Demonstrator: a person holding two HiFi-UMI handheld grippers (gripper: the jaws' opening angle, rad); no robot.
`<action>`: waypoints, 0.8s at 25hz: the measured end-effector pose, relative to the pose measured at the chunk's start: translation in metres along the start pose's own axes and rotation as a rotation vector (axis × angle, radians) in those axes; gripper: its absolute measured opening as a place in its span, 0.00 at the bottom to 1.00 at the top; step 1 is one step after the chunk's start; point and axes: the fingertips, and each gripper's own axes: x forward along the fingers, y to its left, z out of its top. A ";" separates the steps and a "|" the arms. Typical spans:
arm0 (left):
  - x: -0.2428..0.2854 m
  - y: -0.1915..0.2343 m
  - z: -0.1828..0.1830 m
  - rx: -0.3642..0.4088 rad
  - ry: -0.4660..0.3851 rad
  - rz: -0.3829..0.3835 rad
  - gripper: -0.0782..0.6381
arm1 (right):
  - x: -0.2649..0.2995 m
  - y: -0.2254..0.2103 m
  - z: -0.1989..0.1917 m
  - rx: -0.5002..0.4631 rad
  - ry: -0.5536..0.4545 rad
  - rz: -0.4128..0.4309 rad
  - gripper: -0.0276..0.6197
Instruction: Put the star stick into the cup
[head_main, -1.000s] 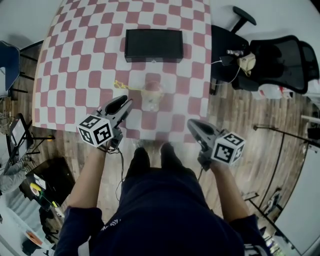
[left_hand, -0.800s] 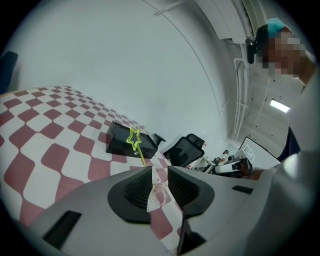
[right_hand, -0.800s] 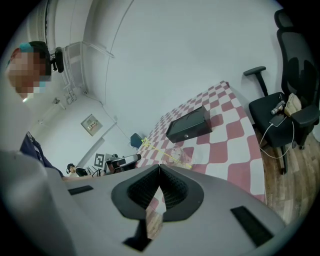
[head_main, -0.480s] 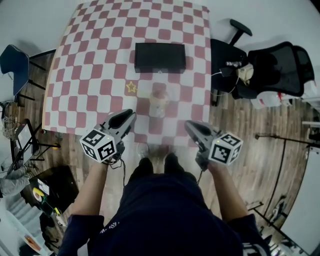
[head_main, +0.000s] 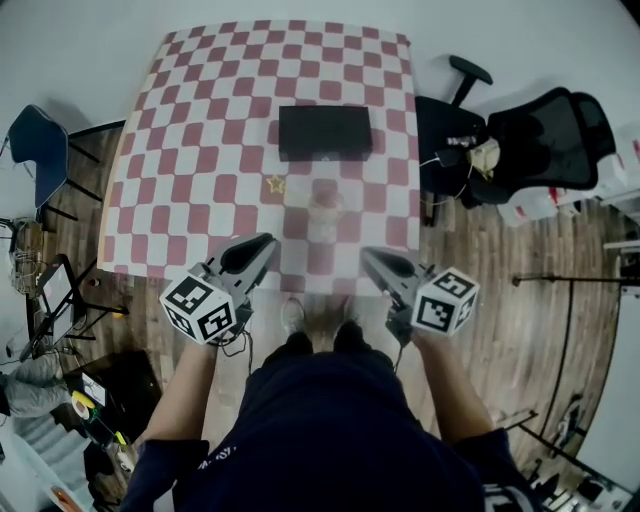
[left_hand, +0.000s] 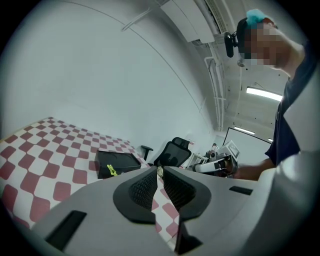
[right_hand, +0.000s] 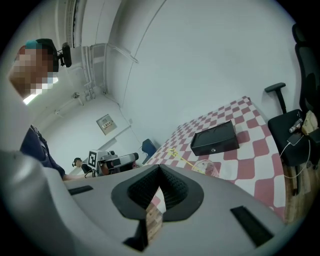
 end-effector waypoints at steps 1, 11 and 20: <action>-0.003 -0.002 0.003 0.002 -0.005 -0.004 0.20 | 0.000 0.005 0.000 -0.010 -0.003 0.004 0.07; -0.015 -0.017 0.012 0.017 -0.027 -0.047 0.18 | 0.000 0.033 -0.001 -0.063 -0.023 0.022 0.07; -0.012 -0.028 0.010 0.014 -0.023 -0.074 0.17 | 0.000 0.040 0.002 -0.089 -0.032 0.027 0.07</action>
